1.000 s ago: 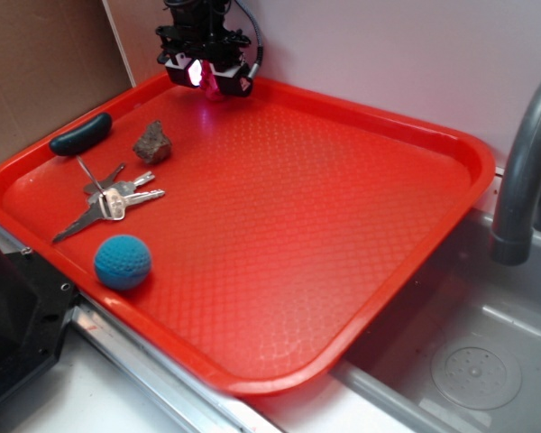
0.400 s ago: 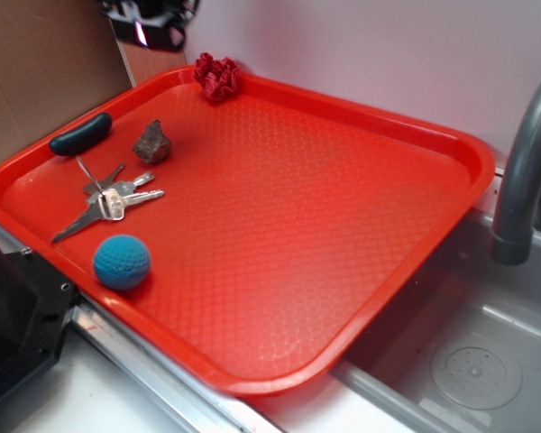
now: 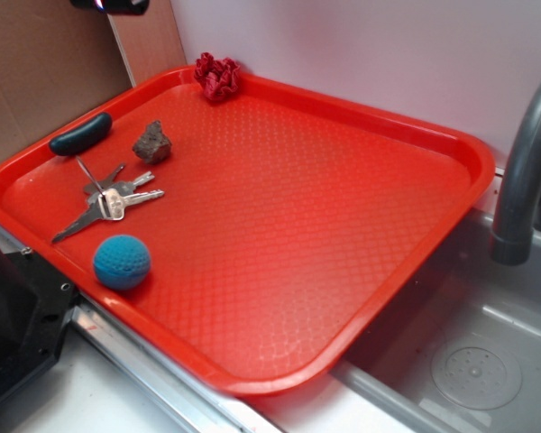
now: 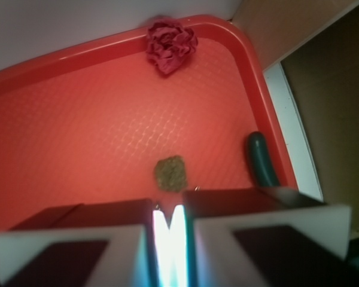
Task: Grab the red paper.
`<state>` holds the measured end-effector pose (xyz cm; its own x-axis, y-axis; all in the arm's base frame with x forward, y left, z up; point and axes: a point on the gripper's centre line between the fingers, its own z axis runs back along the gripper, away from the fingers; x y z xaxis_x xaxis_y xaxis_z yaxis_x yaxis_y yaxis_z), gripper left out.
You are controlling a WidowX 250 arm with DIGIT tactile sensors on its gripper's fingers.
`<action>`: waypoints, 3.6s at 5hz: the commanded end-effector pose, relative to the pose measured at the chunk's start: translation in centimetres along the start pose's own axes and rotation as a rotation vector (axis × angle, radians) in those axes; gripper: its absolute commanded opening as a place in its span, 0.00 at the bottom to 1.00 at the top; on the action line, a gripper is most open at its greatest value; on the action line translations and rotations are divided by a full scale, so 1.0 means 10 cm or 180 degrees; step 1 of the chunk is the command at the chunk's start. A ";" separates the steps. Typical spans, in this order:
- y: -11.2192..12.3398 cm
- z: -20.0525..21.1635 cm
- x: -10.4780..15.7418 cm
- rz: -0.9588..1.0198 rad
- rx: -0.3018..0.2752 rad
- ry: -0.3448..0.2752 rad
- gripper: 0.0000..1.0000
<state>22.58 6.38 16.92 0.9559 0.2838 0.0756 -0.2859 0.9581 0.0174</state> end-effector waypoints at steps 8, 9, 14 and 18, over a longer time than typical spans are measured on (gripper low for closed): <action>0.10 -1.17 1.21 -0.0421 -0.0050 -0.0561 1.00; 0.17 -1.25 1.23 -0.0371 0.0000 -0.0621 1.00; 0.48 -1.50 1.45 -0.0119 0.0119 -0.0583 0.00; 0.45 -0.92 0.95 -0.0010 0.0199 -0.0223 0.00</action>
<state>30.28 13.12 4.99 0.9566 0.2849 0.0615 -0.2889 0.9547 0.0711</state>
